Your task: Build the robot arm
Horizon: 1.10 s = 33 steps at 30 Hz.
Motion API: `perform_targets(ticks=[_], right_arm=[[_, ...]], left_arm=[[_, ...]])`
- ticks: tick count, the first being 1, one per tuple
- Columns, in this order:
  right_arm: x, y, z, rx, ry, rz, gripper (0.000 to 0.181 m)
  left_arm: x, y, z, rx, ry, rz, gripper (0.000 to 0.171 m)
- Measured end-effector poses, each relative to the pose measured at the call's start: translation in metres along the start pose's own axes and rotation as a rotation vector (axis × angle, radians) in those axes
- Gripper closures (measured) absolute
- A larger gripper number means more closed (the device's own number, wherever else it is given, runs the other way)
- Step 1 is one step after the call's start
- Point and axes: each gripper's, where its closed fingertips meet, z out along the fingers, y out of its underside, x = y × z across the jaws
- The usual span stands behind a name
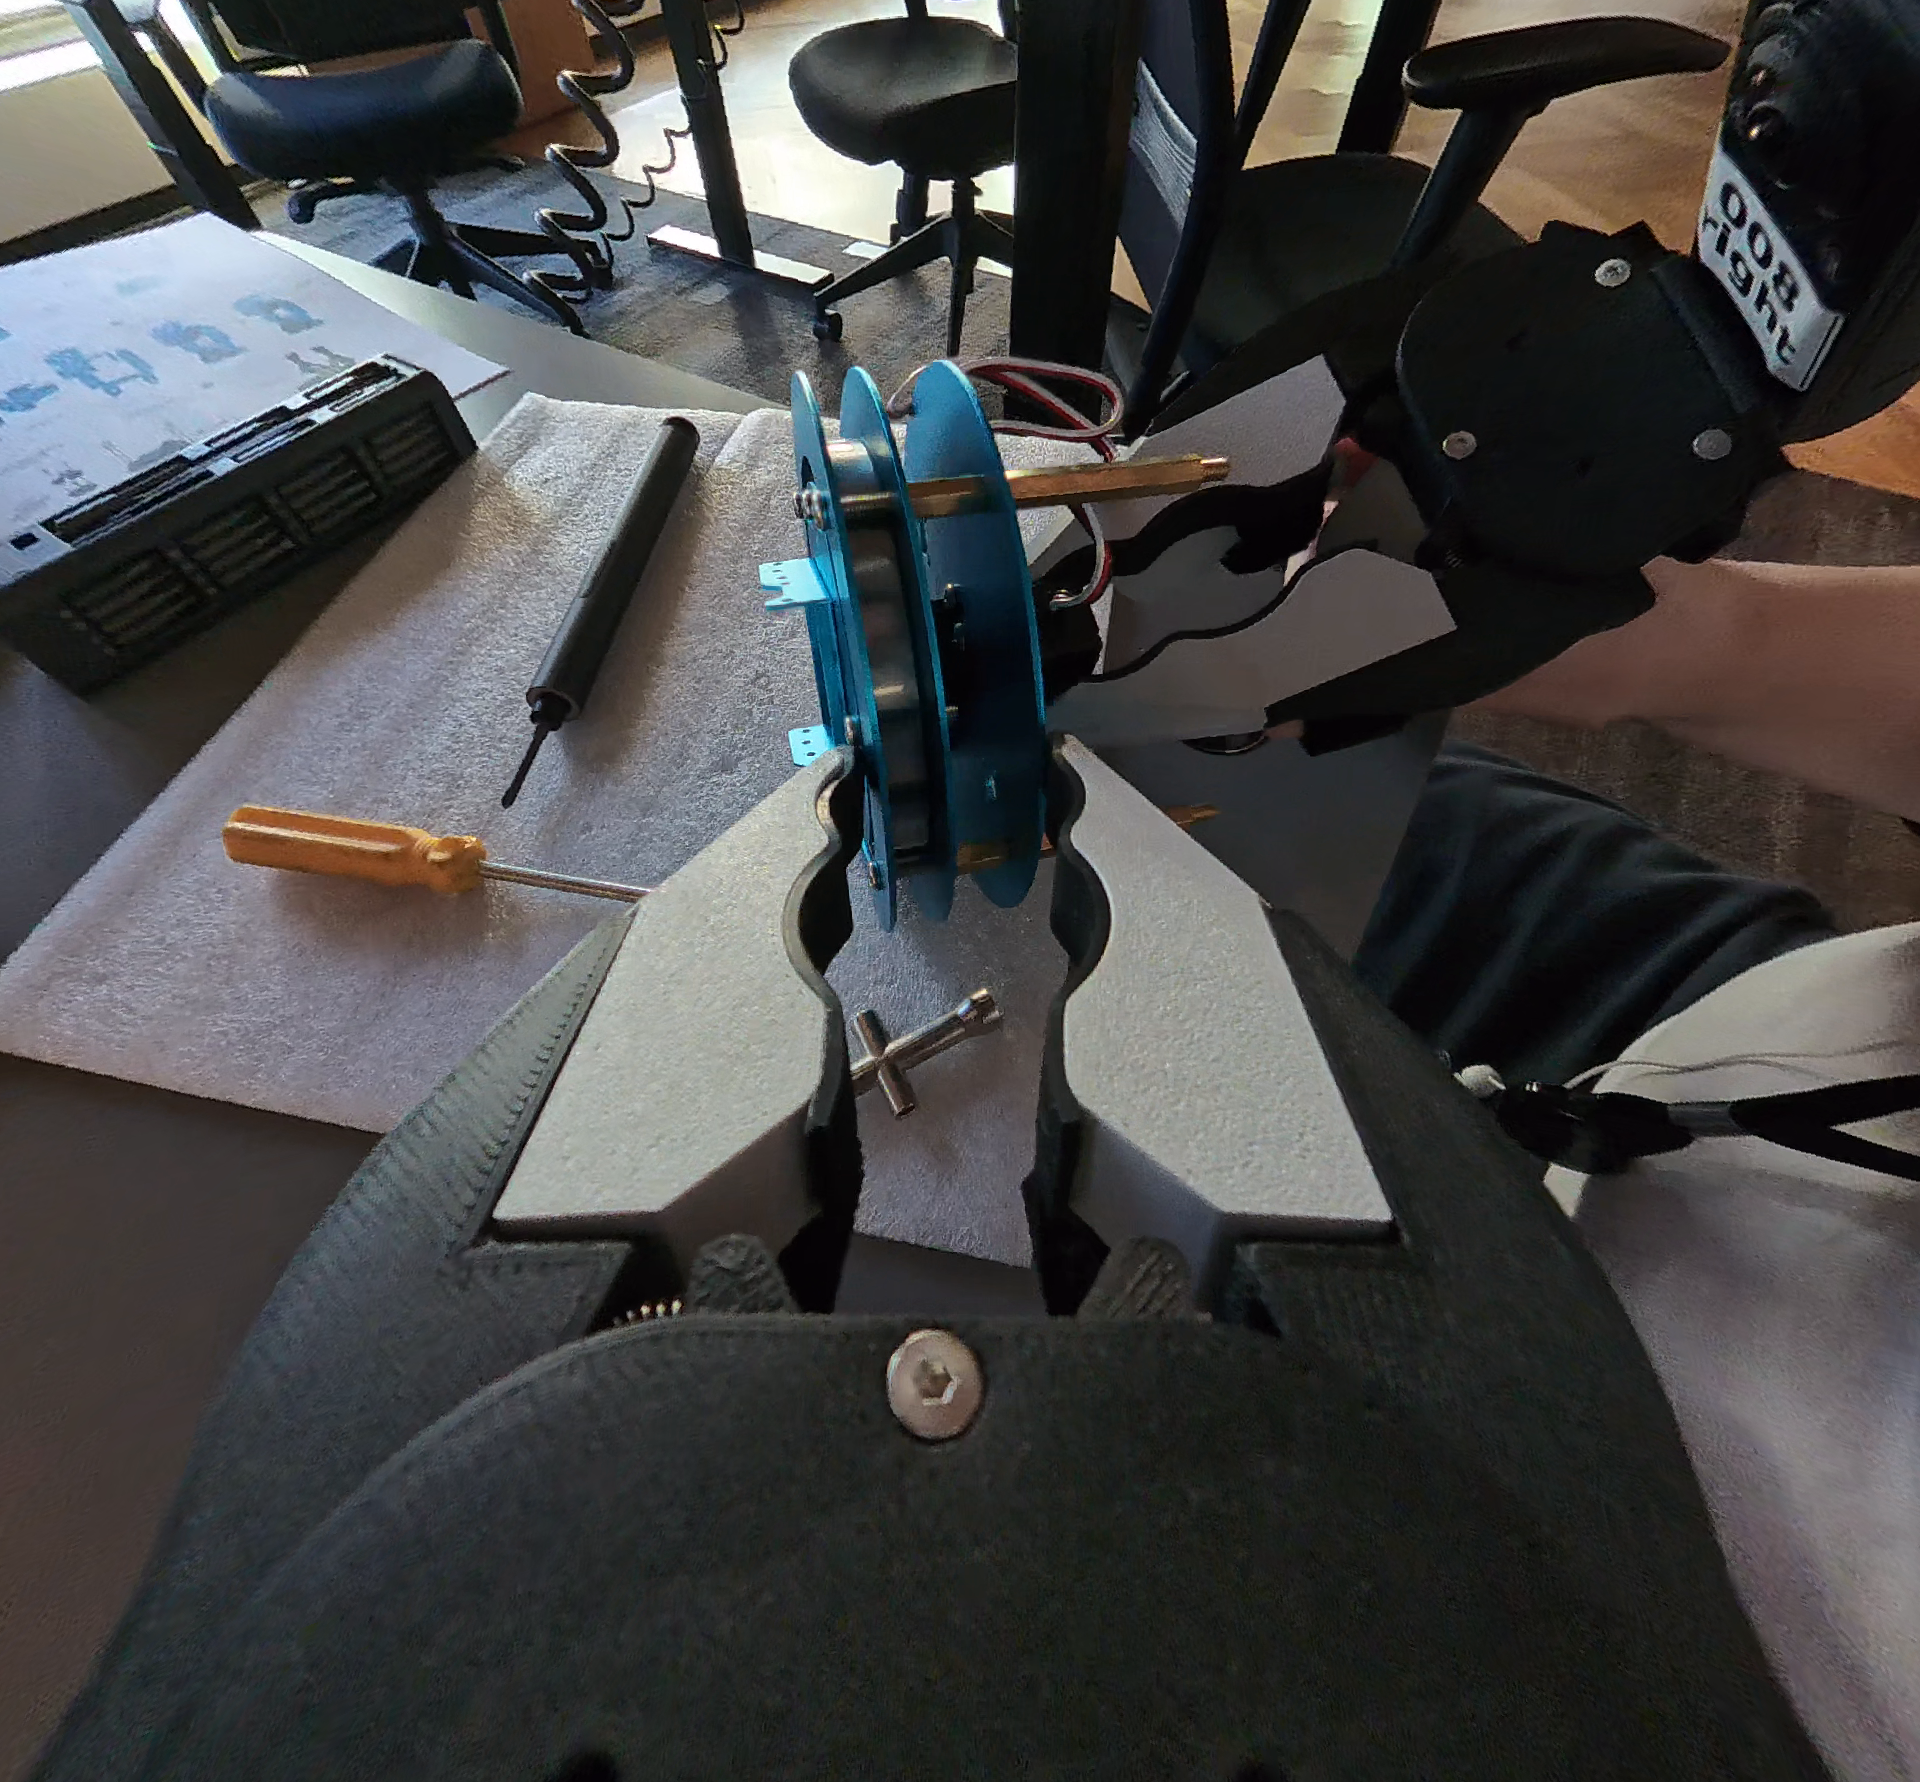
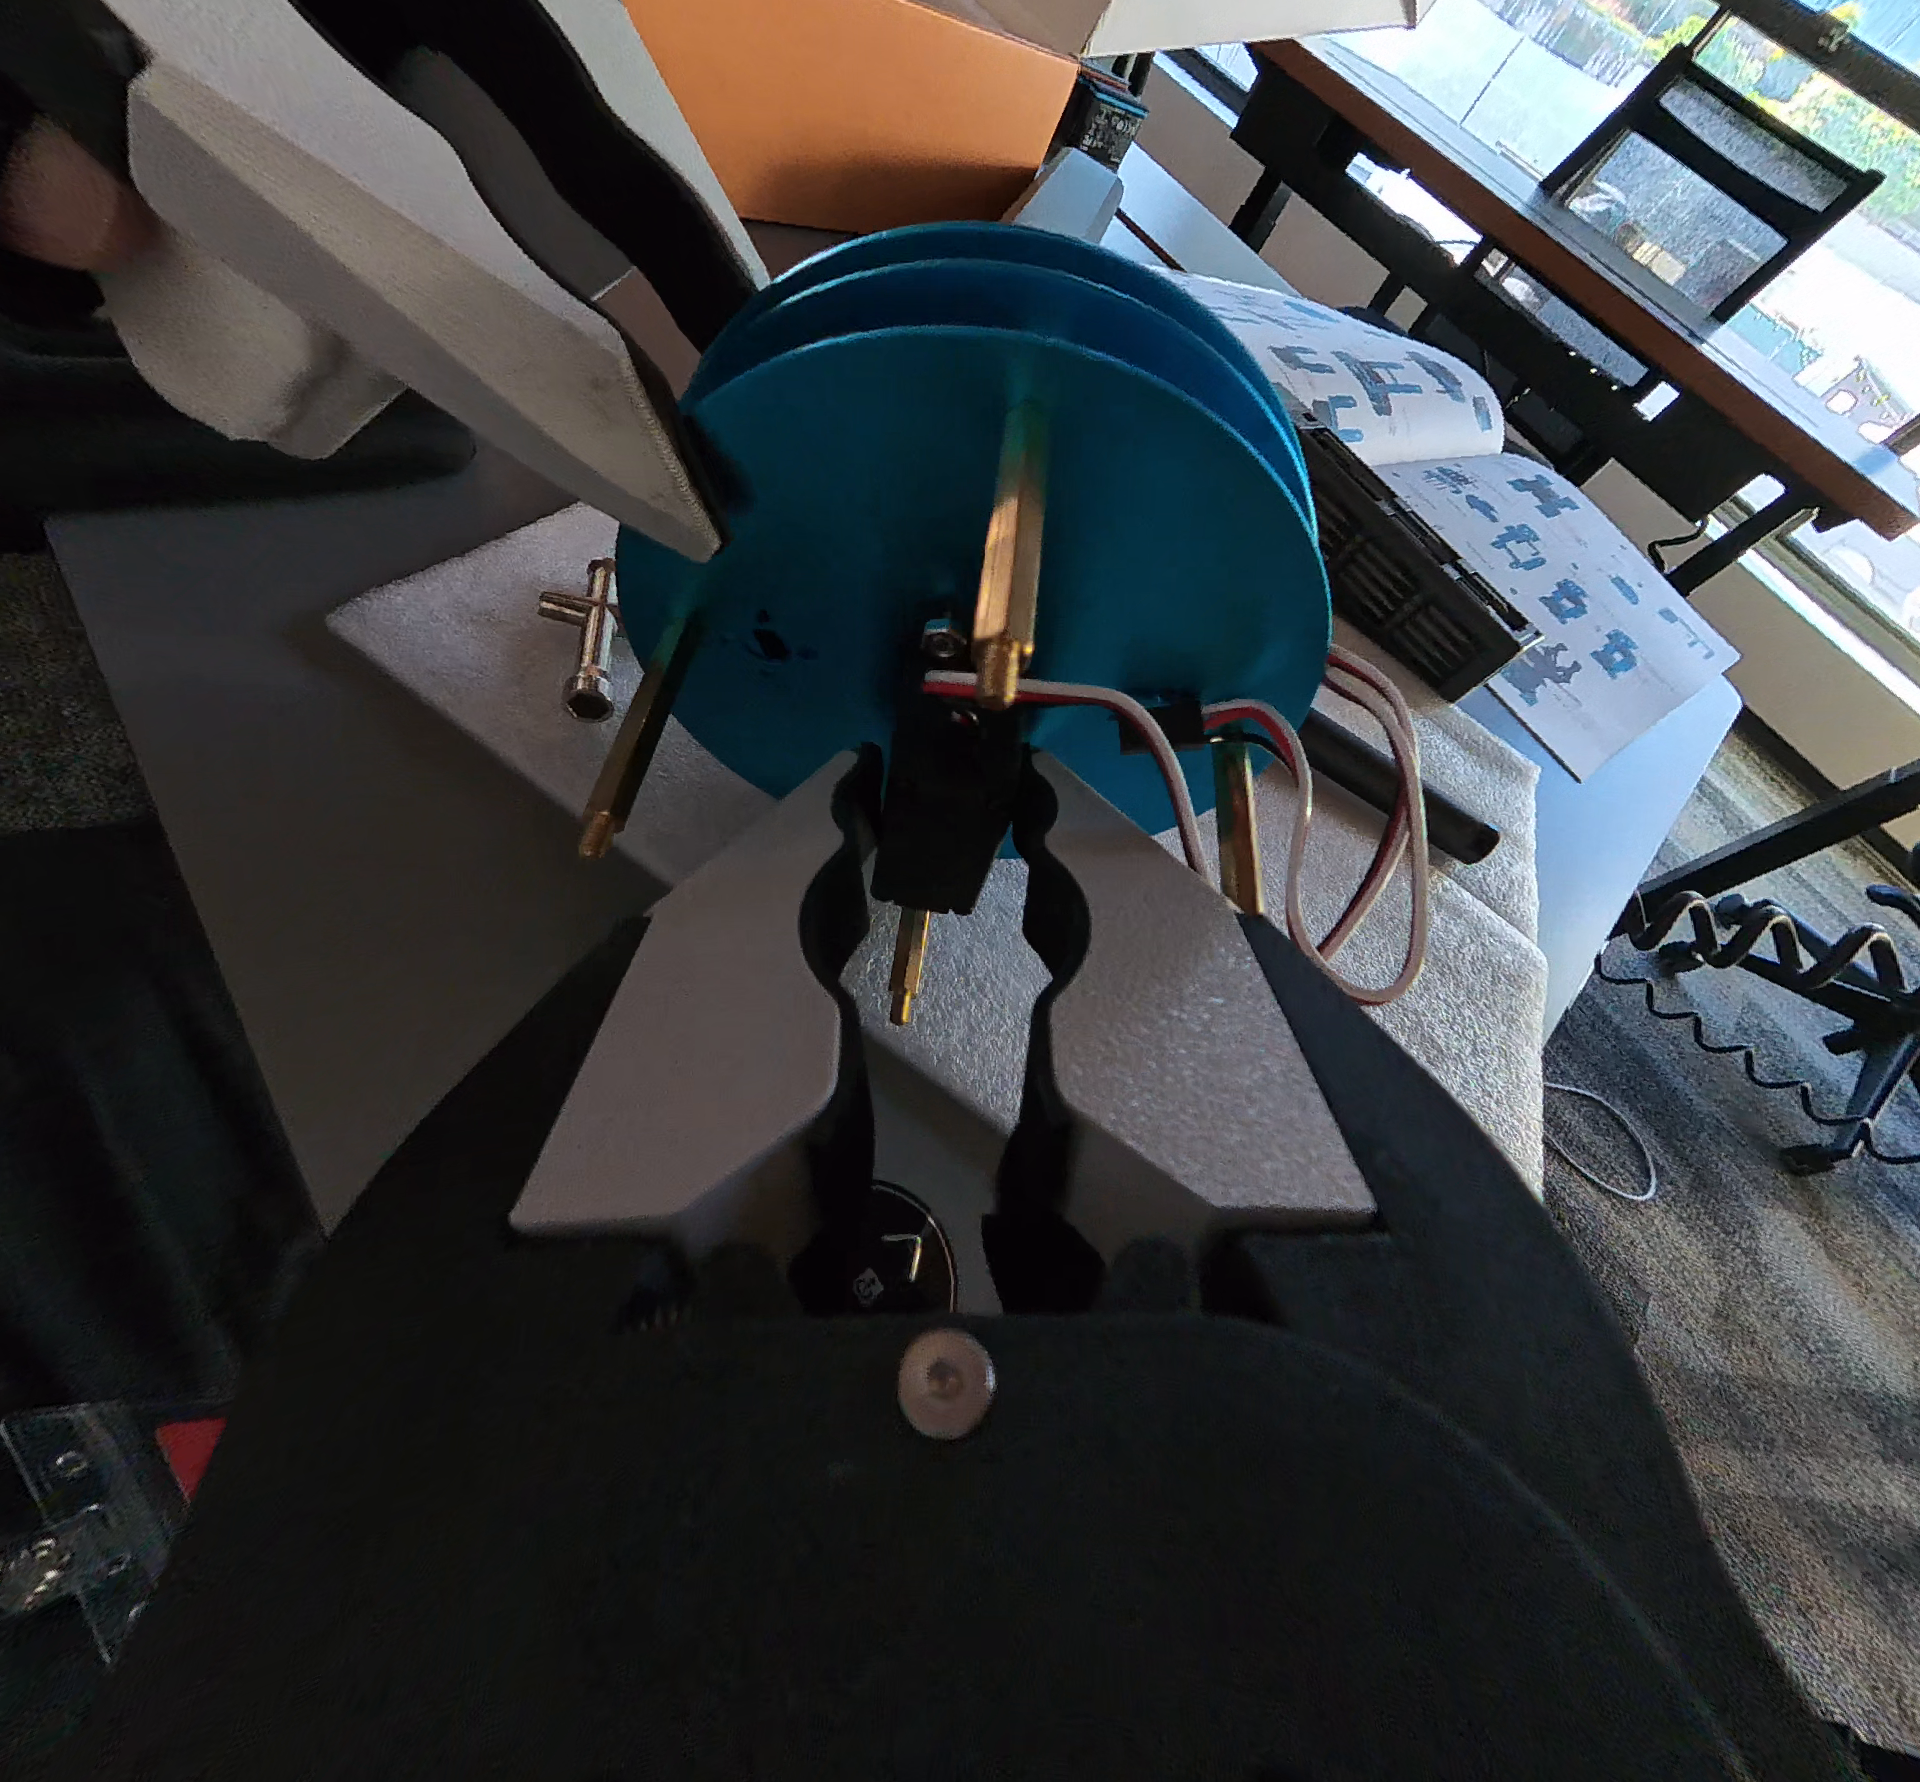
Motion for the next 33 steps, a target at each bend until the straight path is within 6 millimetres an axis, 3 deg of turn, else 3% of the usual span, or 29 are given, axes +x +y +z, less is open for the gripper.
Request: perform_targets(ticks=[16,22,25,30,33], right_arm=[[-0.0001,-0.0012,-0.0014,-0.044,0.106,-0.259,0.155],[-0.0003,-0.0014,-0.0012,-0.036,0.076,-0.158,0.156],[0.0015,-0.0001,-0.0021,-0.058,0.127,-0.292,0.154],[0.0034,0.0007,-0.0033,-0.086,0.163,-0.375,0.153],[0.0035,0.0000,-0.0027,-0.086,0.160,-0.339,0.153]], left_arm=[[-0.0009,0.0032,-0.0017,-0.008,0.004,-0.011,0.139],[-0.0018,0.0025,-0.0010,-0.007,0.007,-0.019,0.139],[-0.0013,0.0017,0.0000,-0.013,0.004,-0.013,0.139],[-0.0008,0.0035,0.0016,-0.034,0.000,-0.002,0.139],[-0.0018,0.0043,0.0017,-0.033,0.001,-0.012,0.139]])
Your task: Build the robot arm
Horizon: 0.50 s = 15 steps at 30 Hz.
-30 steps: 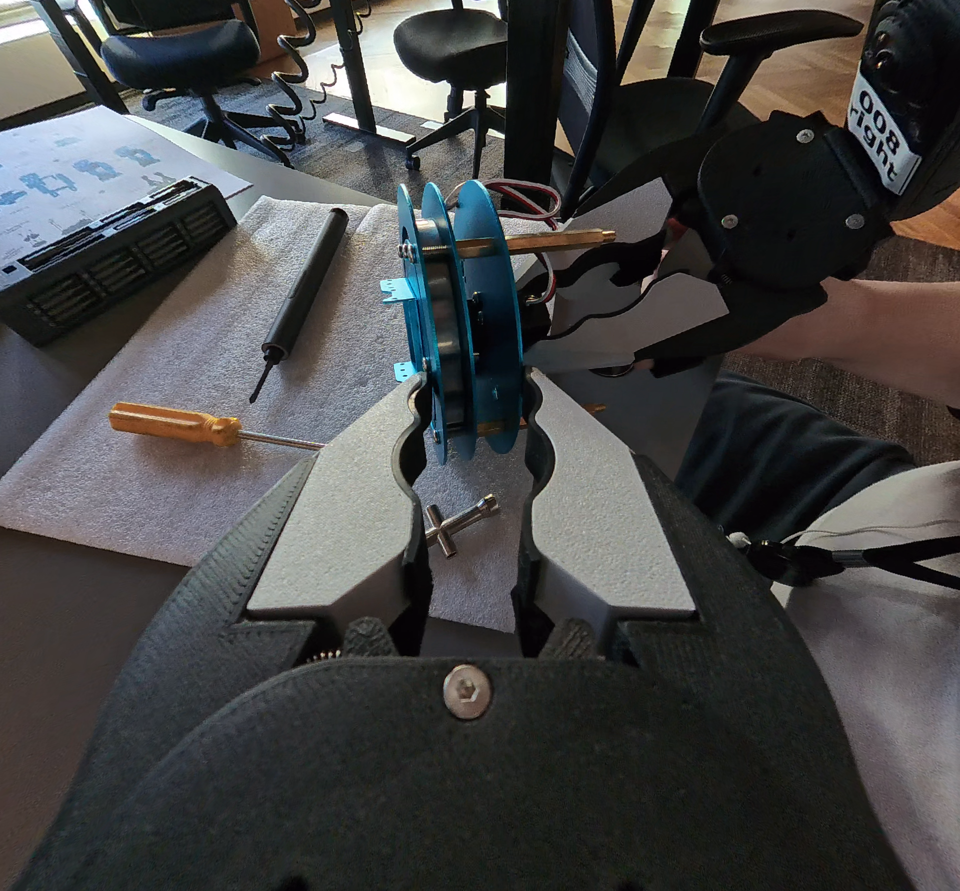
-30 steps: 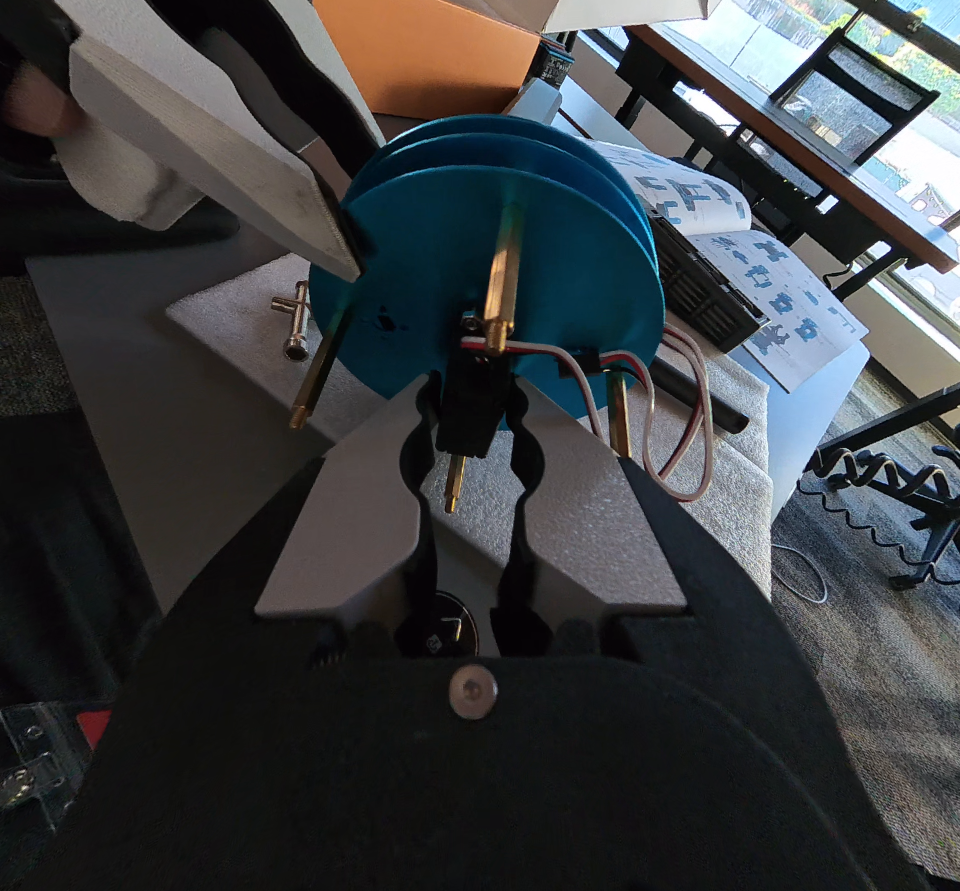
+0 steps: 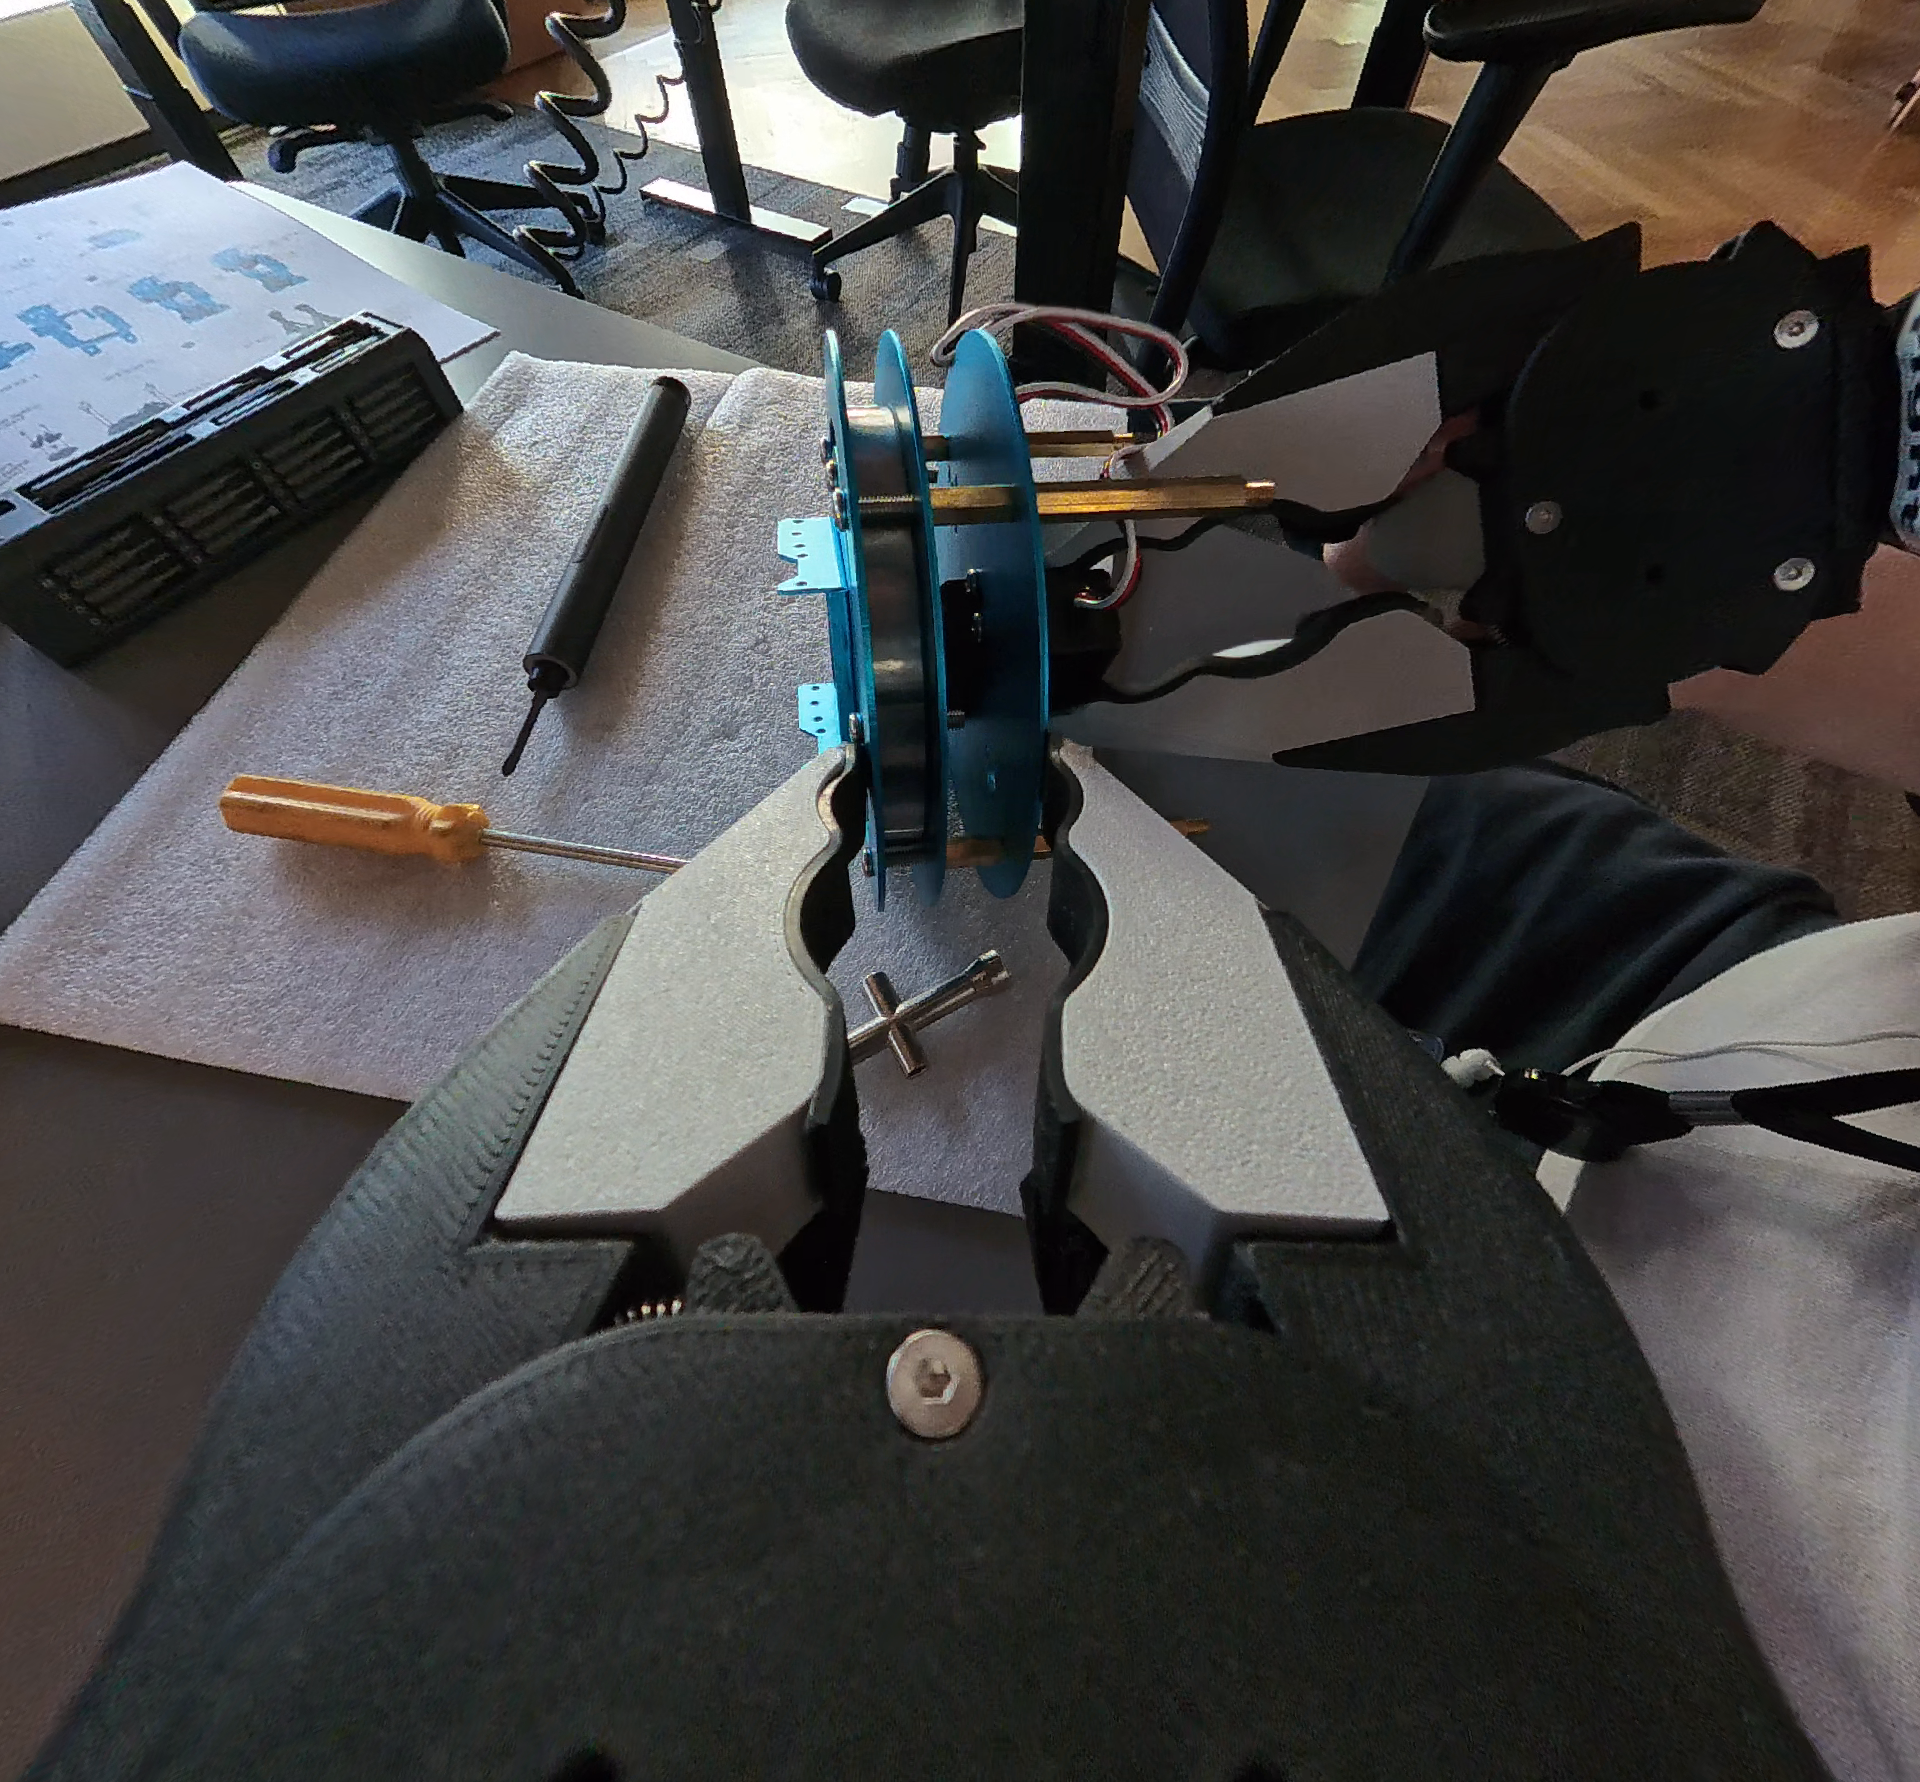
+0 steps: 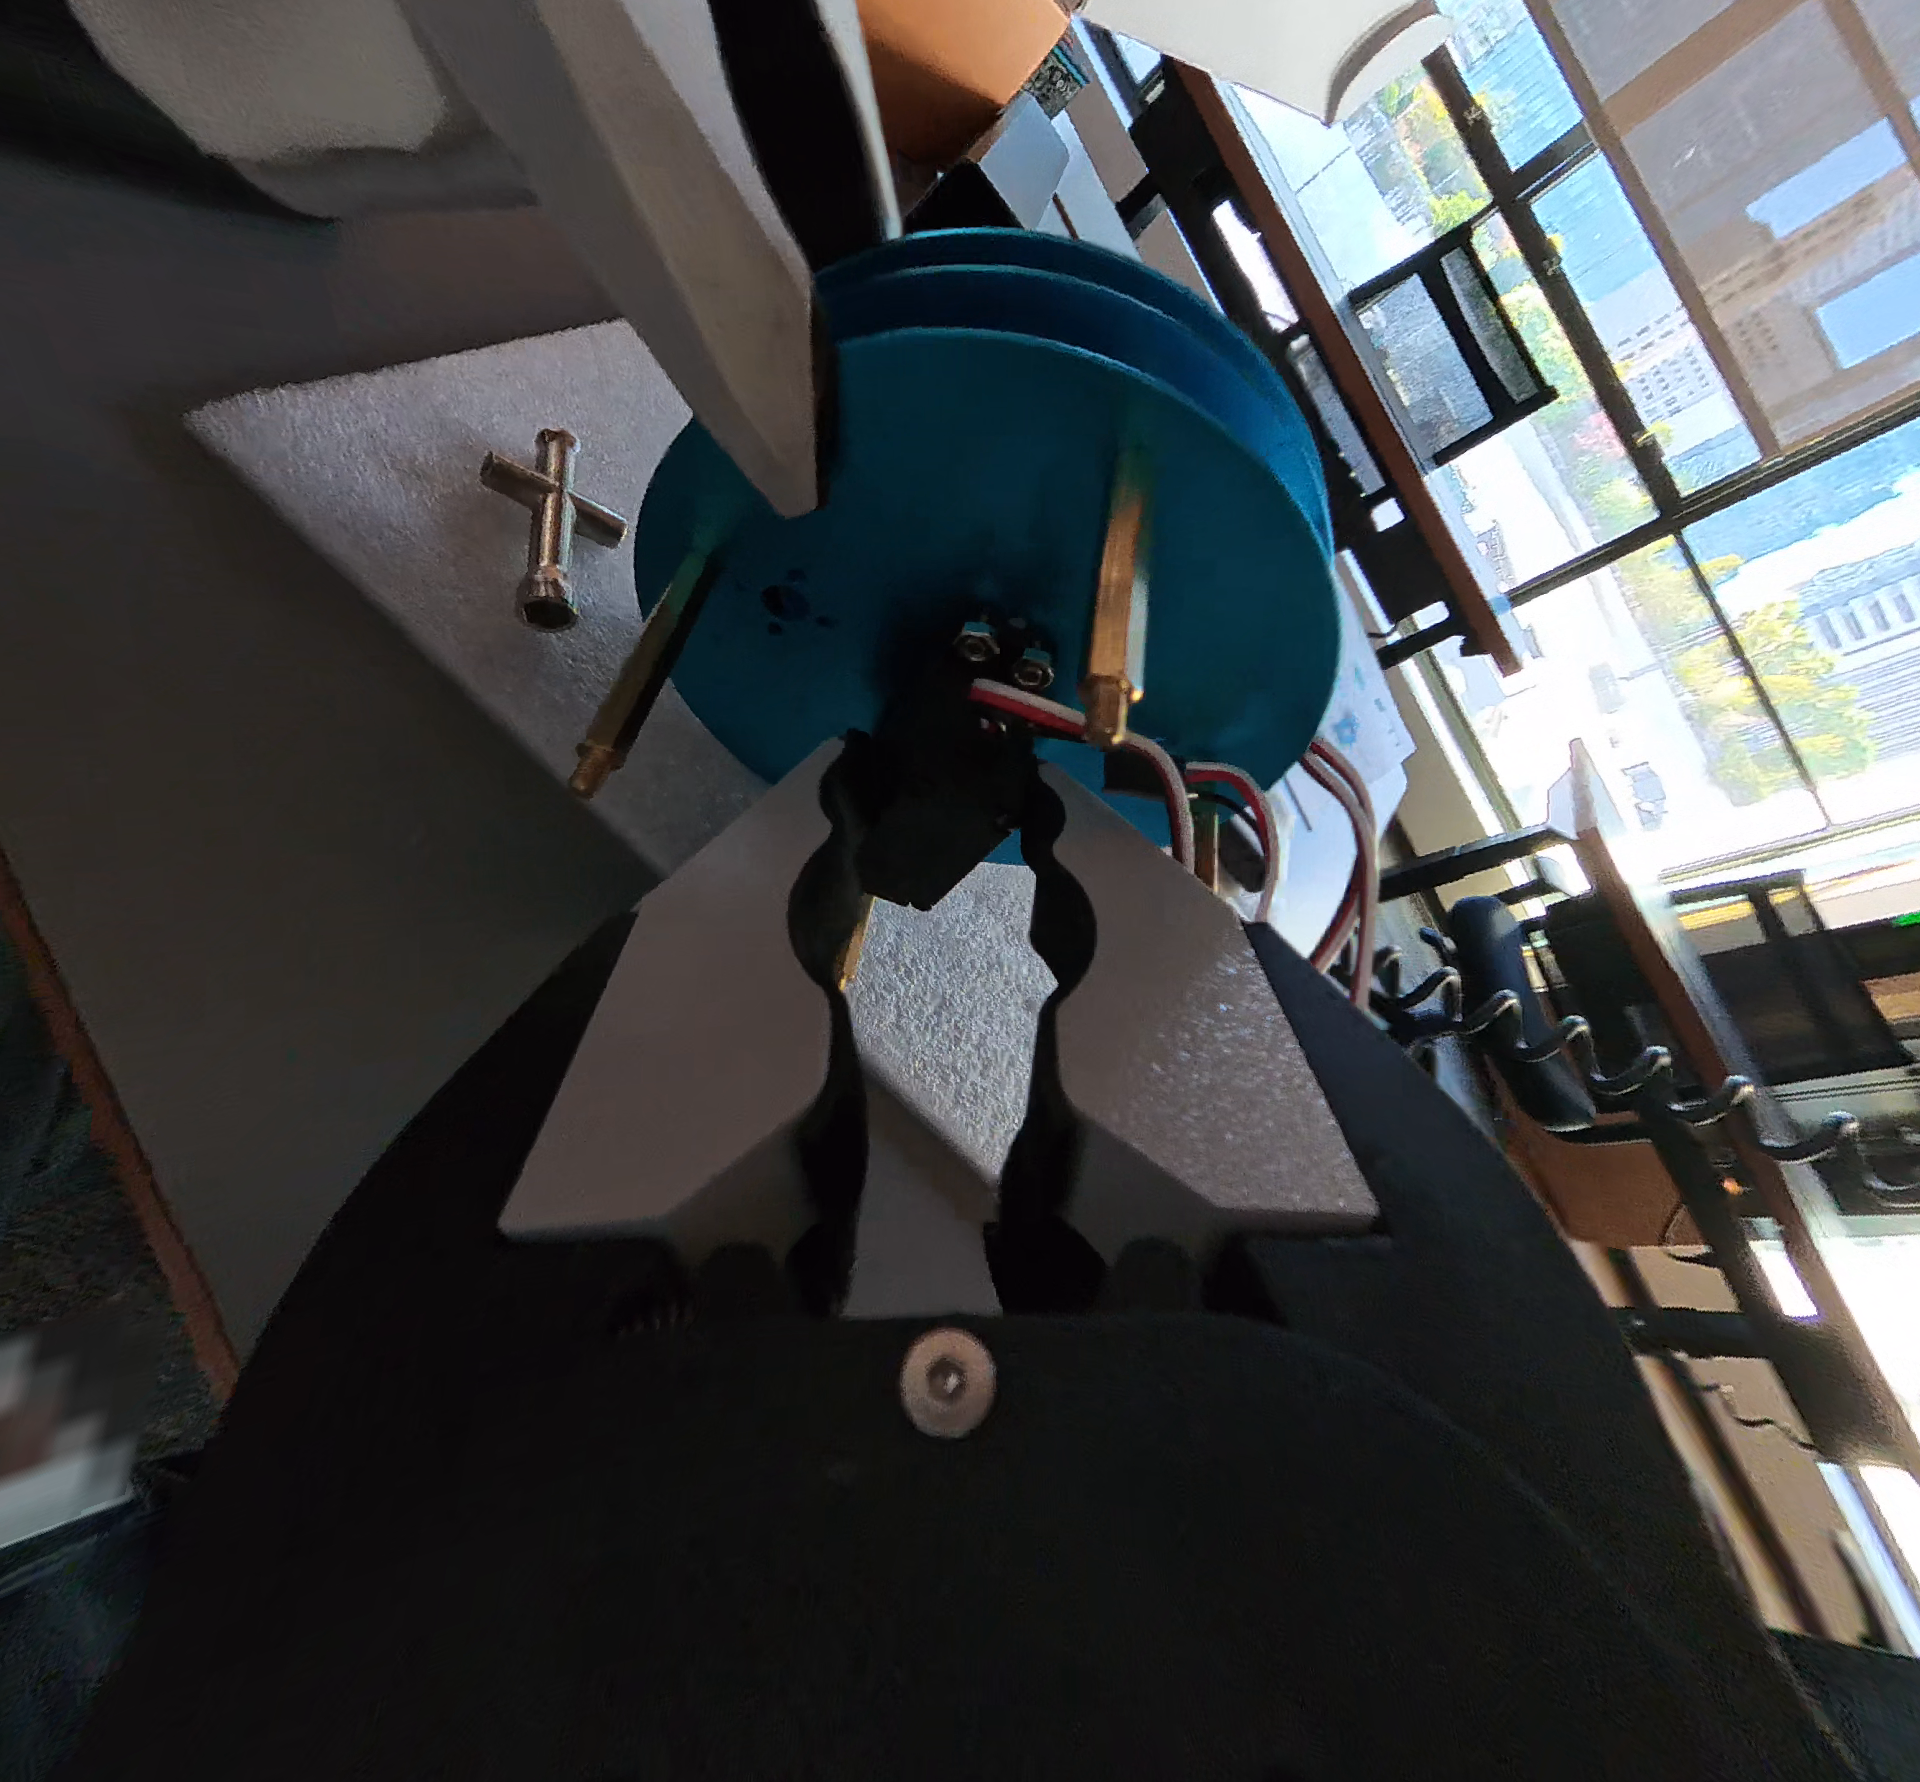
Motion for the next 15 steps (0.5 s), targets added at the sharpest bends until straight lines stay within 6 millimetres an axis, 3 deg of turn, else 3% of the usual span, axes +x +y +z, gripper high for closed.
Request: perform_targets(ticks=[6,11,15], right_arm=[[0.000,-0.001,0.002,0.023,-0.040,0.104,0.154],[0.000,0.001,0.001,0.018,-0.042,0.115,0.155],[-0.001,0.000,0.001,0.022,-0.031,0.103,0.155]], left_arm=[[0.000,-0.002,-0.003,0.001,0.092,-0.049,0.138],[-0.010,-0.026,-0.021,0.113,0.121,-0.094,0.143],[-0.010,-0.030,-0.014,0.089,0.094,-0.063,0.143]])
